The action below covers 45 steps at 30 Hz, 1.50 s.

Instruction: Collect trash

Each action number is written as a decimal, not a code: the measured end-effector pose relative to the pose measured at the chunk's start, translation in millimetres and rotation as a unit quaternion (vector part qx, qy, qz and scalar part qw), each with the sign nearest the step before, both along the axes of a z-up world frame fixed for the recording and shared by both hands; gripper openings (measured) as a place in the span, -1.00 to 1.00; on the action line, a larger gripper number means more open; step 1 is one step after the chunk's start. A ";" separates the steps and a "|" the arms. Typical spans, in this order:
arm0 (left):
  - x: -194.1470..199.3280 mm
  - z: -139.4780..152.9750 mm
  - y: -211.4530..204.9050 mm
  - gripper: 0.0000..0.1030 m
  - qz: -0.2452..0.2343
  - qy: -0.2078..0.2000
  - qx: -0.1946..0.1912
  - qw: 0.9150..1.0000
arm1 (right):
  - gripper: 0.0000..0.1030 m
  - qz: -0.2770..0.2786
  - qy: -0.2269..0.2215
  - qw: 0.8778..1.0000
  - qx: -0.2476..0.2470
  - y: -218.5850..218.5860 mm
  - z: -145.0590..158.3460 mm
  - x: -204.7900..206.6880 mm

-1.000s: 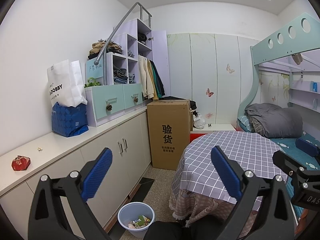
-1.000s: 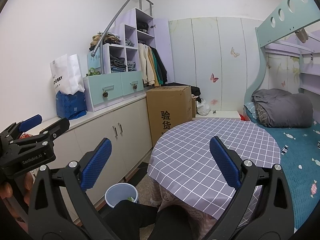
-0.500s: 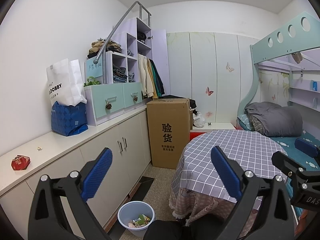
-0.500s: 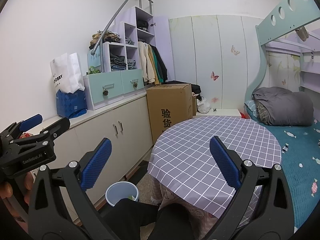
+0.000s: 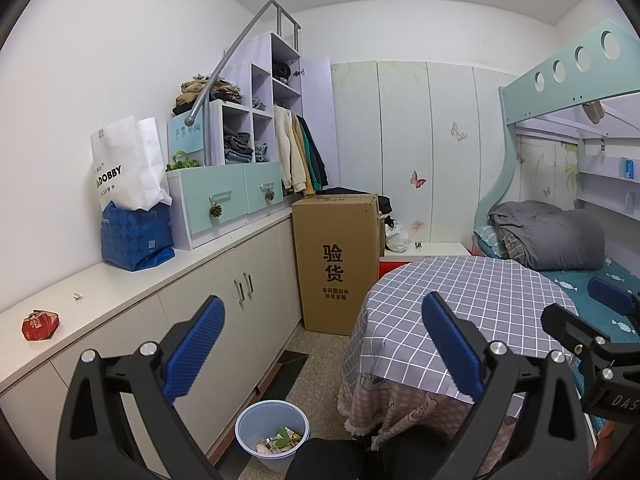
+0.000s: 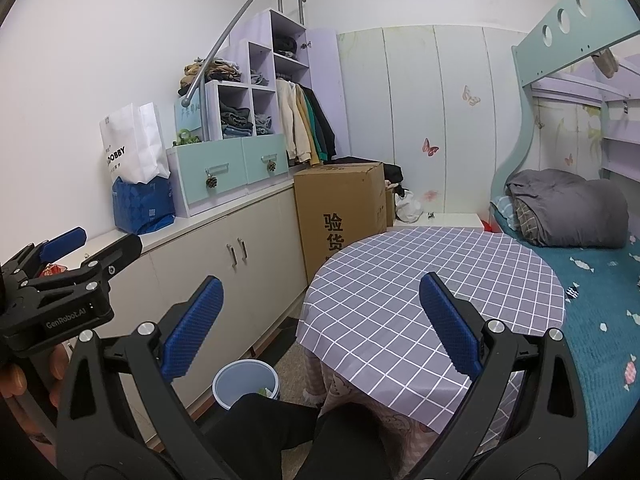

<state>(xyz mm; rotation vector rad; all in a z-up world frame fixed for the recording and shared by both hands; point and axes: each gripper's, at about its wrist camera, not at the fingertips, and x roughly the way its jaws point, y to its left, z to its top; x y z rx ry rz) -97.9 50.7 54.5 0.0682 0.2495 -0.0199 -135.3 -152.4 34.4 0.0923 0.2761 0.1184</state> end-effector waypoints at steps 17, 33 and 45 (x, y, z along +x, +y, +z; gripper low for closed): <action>13.4 -11.1 8.7 0.88 -0.005 0.004 0.008 1.000 | 0.87 0.005 0.005 1.000 0.011 -3.9 -7.1 16.1; 57.9 -29.0 22.3 0.88 -0.012 0.033 0.008 0.999 | 0.87 0.000 0.034 0.999 0.009 5.8 -22.1 59.2; 65.1 -31.3 28.2 0.88 -0.007 0.034 0.006 0.999 | 0.87 0.005 0.052 0.999 0.007 6.4 -27.8 67.3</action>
